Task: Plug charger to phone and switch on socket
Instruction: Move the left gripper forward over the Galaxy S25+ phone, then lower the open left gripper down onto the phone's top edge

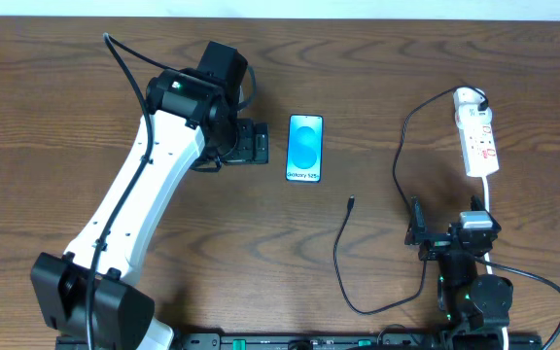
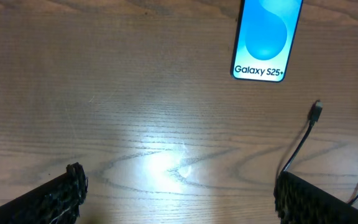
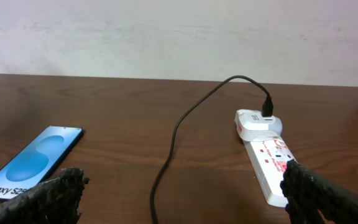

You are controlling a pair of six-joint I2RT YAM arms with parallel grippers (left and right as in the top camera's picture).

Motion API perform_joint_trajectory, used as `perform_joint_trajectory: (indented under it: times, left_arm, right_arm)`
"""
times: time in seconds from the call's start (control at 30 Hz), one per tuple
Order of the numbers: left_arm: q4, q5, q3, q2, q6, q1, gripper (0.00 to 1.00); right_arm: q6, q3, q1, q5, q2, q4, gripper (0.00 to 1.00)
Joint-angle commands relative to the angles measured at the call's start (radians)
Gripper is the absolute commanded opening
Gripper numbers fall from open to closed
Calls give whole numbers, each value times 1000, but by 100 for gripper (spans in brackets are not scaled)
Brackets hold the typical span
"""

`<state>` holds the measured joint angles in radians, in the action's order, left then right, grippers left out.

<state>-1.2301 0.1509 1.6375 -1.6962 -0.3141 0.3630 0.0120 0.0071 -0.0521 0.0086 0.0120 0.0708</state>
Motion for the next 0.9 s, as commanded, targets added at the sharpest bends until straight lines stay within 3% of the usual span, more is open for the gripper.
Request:
perform_joint_trajectory:
  times: [0.0, 0.23, 0.33, 0.47, 0.6, 0.73, 0.87]
  left_arm:
    - [4, -14, 16, 4, 5, 1, 98]
    - [-81, 19, 46, -13, 19, 8, 98]
    - [-176, -81, 129, -70, 9, 35, 98]
    - [-197, -61, 203, -129, -6, 42, 98]
    - [-126, 37, 231, -201, -5, 62, 98]
    - [-40, 40, 231, -264, -13, 96, 98]
    - [70, 40, 231, -355, -112, 114, 98]
  right_arm:
    - [11, -2, -7, 8, -5, 4, 99]
    - [11, -2, -7, 8, -5, 4, 99]
    - [11, -2, -7, 8, -5, 4, 99]
    - [11, -2, -7, 8, -5, 4, 99]
    - [11, -2, -7, 8, -5, 4, 99]
    - [11, -2, -7, 8, -5, 4, 99]
    - [11, -2, -7, 8, -5, 4, 99]
